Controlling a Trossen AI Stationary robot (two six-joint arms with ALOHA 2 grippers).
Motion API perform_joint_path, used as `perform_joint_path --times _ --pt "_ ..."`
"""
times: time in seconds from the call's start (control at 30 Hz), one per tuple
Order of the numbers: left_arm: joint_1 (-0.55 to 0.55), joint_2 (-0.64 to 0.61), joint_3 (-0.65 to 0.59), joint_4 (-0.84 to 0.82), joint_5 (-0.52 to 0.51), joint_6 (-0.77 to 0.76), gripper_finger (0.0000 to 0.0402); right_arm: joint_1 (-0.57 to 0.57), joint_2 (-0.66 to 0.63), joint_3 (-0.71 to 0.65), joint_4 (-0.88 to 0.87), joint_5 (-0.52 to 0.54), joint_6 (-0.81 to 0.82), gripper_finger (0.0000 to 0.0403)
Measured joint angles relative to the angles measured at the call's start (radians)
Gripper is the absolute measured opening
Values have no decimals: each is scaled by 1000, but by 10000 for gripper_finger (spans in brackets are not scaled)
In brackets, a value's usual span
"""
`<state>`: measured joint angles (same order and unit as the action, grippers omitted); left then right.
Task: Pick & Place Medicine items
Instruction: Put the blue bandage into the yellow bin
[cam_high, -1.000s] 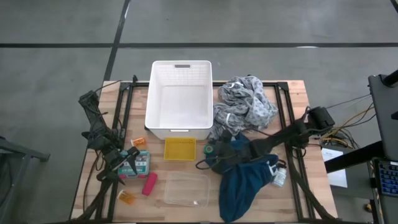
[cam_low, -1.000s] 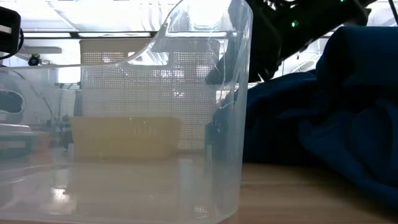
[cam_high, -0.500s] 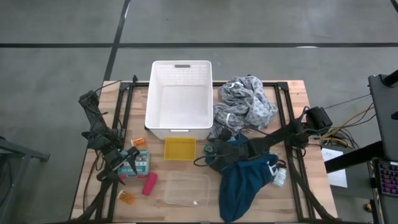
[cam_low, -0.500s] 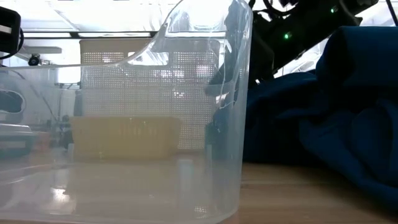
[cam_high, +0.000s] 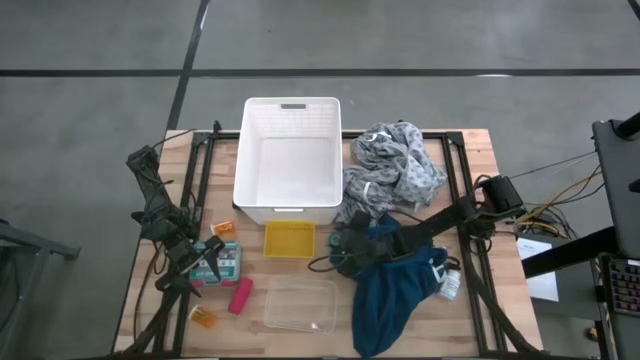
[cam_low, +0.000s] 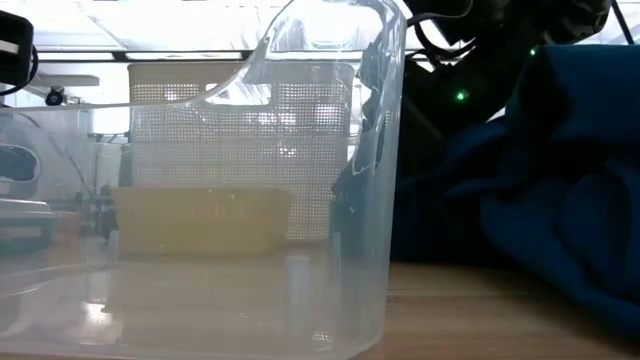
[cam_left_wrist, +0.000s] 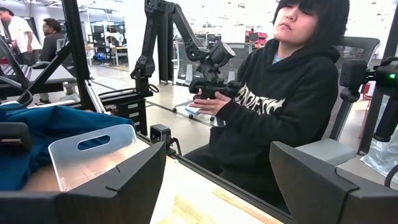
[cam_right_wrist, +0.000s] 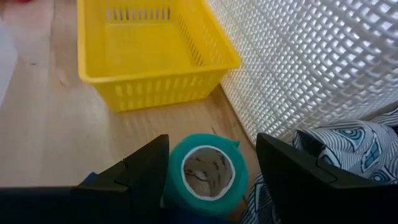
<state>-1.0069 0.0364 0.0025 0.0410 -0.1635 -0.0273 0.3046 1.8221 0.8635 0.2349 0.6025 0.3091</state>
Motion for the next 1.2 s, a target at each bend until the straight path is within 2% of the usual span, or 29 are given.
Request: perform_joint_path --times 0.27,0.9,1.0,1.2 --pt "0 0 0 0 0 0 292 0 -2 0 -63 3 13 237" --pt "0 0 0 0 0 0 292 3 -10 0 -56 3 -24 241" --pt "0 0 0 0 0 0 292 2 -10 0 -51 4 -15 260" --pt "0 0 0 0 0 0 292 2 -10 0 -49 4 -2 331"
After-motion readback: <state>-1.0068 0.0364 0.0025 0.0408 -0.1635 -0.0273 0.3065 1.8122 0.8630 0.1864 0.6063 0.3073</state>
